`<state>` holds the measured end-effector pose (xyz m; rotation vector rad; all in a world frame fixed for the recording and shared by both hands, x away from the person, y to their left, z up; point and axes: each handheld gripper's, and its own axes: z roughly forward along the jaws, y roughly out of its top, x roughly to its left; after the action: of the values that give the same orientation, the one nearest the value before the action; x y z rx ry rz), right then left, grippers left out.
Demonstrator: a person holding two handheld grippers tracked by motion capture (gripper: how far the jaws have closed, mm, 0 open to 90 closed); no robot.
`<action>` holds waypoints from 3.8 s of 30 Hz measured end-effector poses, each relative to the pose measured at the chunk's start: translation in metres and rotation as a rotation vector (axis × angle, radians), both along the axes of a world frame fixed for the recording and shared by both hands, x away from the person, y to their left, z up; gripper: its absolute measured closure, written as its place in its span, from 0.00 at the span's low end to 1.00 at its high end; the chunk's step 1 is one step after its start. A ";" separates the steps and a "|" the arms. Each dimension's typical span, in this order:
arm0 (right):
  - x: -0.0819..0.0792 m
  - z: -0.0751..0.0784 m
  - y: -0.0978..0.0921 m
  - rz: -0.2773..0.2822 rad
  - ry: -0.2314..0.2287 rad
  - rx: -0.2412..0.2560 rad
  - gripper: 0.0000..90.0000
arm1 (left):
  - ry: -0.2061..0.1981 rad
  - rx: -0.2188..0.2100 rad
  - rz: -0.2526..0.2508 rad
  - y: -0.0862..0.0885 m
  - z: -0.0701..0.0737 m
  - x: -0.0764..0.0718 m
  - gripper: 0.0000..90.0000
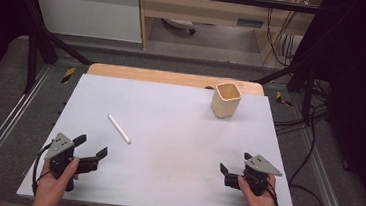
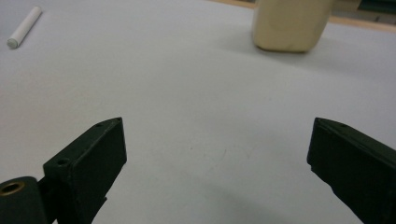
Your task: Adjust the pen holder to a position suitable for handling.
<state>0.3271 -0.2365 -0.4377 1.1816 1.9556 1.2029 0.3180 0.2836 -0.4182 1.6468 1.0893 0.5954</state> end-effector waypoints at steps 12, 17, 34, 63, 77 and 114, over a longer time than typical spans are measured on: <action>0.000 -0.002 0.007 0.036 0.016 -0.023 0.05 | 0.004 0.012 -0.007 -0.003 -0.001 0.000 0.08; -0.005 -0.003 0.019 0.085 0.026 -0.038 0.05 | 0.003 0.019 -0.006 -0.003 -0.001 -0.001 0.08; -0.009 0.004 0.075 0.227 0.039 -0.086 0.05 | 0.005 0.057 -0.029 -0.009 0.000 -0.004 0.08; 0.045 0.033 0.184 0.352 0.082 -0.136 0.05 | -0.004 0.065 -0.034 -0.012 0.002 -0.006 0.08; 0.081 0.030 0.239 0.374 0.148 -0.110 0.05 | -0.011 0.058 0.008 -0.005 0.005 -0.006 0.07; 0.103 0.016 0.283 0.372 0.186 -0.032 0.33 | -0.016 0.056 0.064 0.005 0.008 -0.004 0.07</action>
<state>0.4304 0.0468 -0.4217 0.9685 2.4032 1.2715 0.3142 0.2881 -0.4107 1.6573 1.1259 0.6847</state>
